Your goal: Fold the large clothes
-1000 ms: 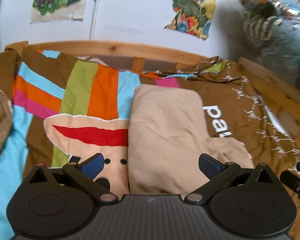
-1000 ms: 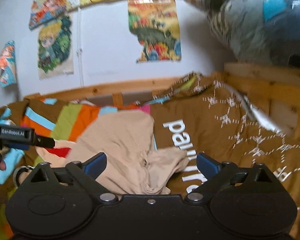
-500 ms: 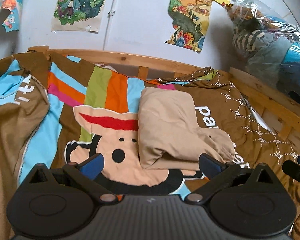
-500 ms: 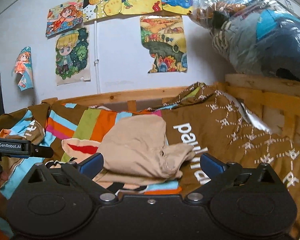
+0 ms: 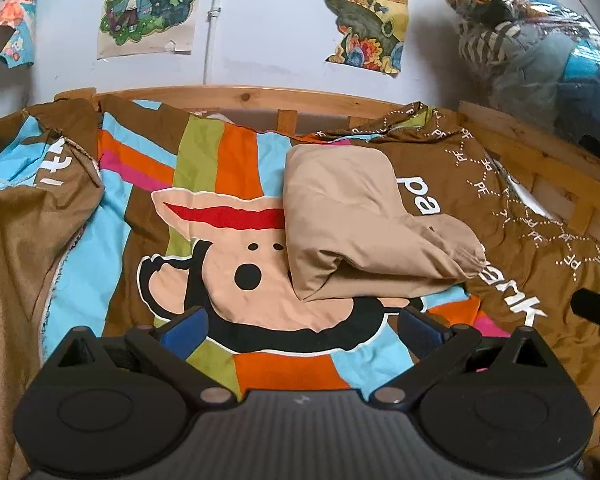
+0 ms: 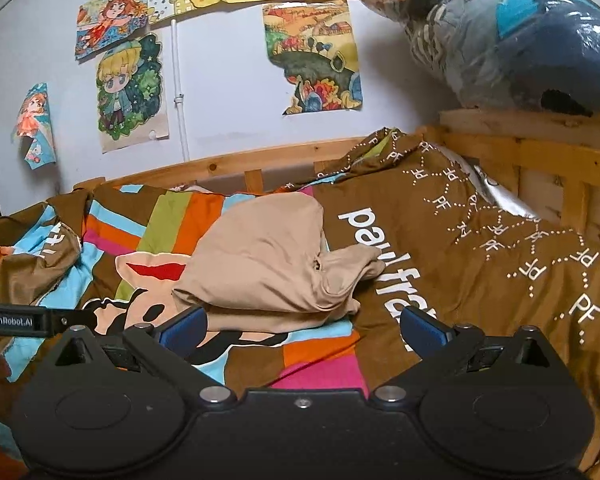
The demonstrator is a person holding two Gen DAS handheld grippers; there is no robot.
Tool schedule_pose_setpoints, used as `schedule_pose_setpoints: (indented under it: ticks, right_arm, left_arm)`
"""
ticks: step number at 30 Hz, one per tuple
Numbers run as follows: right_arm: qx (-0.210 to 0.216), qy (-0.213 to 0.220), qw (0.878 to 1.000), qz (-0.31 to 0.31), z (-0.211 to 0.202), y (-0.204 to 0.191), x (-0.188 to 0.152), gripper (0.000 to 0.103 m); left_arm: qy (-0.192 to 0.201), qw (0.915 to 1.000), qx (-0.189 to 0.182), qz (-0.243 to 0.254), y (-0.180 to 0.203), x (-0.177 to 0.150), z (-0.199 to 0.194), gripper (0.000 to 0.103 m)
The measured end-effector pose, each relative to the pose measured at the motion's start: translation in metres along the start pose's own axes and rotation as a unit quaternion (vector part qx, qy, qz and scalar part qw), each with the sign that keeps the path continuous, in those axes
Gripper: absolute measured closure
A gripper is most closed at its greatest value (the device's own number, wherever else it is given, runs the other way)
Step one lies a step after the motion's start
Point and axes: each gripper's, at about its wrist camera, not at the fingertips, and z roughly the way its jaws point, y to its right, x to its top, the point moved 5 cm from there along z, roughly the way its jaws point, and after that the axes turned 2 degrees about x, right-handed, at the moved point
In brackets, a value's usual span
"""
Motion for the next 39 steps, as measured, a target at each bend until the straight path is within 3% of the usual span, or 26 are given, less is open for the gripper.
schedule_pose_setpoints:
  ticks: [39]
  right_arm:
    - [0.001, -0.004, 1.000, 0.009, 0.0008, 0.0051, -0.0005, 0.001]
  left_arm:
    - [-0.007, 1.0000, -0.004, 0.005, 0.0020, -0.0028, -0.0004, 0.001]
